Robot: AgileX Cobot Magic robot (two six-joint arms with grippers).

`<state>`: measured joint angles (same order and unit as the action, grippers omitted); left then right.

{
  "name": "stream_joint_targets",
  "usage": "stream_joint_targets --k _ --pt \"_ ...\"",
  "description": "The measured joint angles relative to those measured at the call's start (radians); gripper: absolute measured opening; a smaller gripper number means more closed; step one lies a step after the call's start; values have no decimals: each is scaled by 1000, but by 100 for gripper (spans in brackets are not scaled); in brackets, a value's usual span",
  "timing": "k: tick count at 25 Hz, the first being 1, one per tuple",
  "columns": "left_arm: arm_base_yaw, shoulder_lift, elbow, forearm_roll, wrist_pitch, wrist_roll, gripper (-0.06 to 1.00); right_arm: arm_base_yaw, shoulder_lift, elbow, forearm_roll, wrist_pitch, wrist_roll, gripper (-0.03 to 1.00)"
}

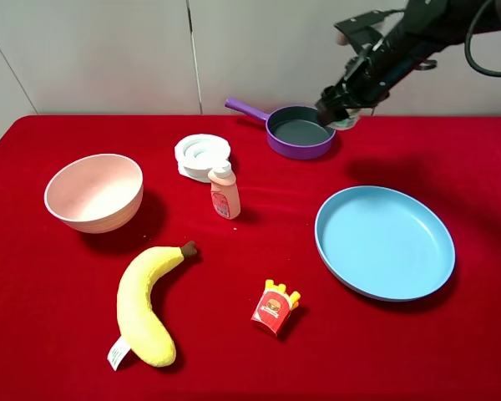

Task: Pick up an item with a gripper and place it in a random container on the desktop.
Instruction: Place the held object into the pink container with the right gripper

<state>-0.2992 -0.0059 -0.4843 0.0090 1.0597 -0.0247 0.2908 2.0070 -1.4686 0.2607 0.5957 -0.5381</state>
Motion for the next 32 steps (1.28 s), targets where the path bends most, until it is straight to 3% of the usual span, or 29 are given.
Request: stream_joint_targets --k 23,32 --pt "0 0 0 0 0 0 92 391 -65 -3 -4 46 29 48" --pt "0 0 0 0 0 0 92 512 -63 -150 -4 56 30 48"
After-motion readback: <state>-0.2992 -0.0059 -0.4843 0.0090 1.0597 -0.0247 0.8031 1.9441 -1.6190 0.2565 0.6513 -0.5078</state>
